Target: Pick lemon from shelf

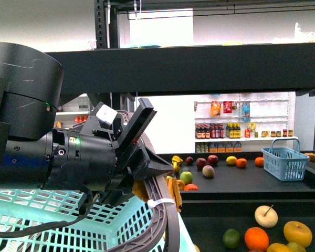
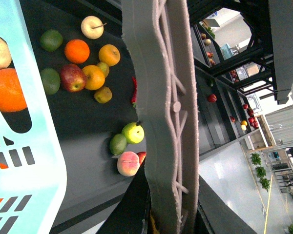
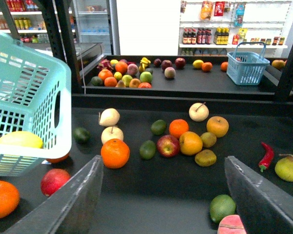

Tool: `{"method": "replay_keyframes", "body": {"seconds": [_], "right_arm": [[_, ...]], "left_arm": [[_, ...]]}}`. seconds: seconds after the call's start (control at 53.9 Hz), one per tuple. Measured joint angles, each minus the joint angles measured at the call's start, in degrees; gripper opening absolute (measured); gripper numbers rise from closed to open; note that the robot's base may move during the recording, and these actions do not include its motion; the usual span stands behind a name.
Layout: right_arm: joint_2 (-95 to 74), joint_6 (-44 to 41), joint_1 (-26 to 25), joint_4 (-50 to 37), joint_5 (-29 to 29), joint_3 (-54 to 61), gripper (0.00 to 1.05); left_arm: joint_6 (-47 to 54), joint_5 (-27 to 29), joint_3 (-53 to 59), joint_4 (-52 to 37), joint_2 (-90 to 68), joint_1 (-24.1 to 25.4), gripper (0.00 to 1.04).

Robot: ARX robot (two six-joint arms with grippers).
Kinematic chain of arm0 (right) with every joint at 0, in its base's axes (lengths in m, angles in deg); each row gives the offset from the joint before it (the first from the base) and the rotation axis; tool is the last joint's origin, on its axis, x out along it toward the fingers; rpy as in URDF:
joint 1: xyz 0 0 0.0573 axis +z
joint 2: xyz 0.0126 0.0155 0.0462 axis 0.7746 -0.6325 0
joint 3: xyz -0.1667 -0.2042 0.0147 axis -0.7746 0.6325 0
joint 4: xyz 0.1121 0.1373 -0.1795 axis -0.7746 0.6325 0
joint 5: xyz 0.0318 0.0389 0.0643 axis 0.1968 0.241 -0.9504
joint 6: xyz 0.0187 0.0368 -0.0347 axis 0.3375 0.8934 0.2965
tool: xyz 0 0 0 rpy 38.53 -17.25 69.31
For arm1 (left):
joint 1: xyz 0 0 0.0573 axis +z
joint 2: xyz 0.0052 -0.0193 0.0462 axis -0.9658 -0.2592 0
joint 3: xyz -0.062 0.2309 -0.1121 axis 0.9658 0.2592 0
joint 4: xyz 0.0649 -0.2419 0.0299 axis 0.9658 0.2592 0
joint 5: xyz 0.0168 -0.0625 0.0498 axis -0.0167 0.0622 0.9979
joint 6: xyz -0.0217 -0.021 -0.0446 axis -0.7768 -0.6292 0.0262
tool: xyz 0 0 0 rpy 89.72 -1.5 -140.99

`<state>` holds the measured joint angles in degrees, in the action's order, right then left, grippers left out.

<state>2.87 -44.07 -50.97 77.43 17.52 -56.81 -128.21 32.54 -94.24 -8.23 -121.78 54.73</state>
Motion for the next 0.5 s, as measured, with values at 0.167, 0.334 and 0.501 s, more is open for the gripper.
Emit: {"method": "replay_keyframes", "body": {"seconds": [0.167, 0.334, 0.501], "right_arm": [[0.0, 0.02, 0.02, 0.0, 0.0, 0.0, 0.97], [0.0, 0.02, 0.02, 0.0, 0.02, 0.0, 0.97], [0.04, 0.02, 0.0, 0.0, -0.02, 0.0, 0.97]], "left_arm": [[-7.15, 4.68, 3.76, -16.96, -1.33, 0.02, 0.11], [-12.68, 10.84, 4.33, -28.94, -1.79, 2.25, 0.11], [-21.57, 17.55, 4.48, -34.42, -1.7, 6.62, 0.11]]}}
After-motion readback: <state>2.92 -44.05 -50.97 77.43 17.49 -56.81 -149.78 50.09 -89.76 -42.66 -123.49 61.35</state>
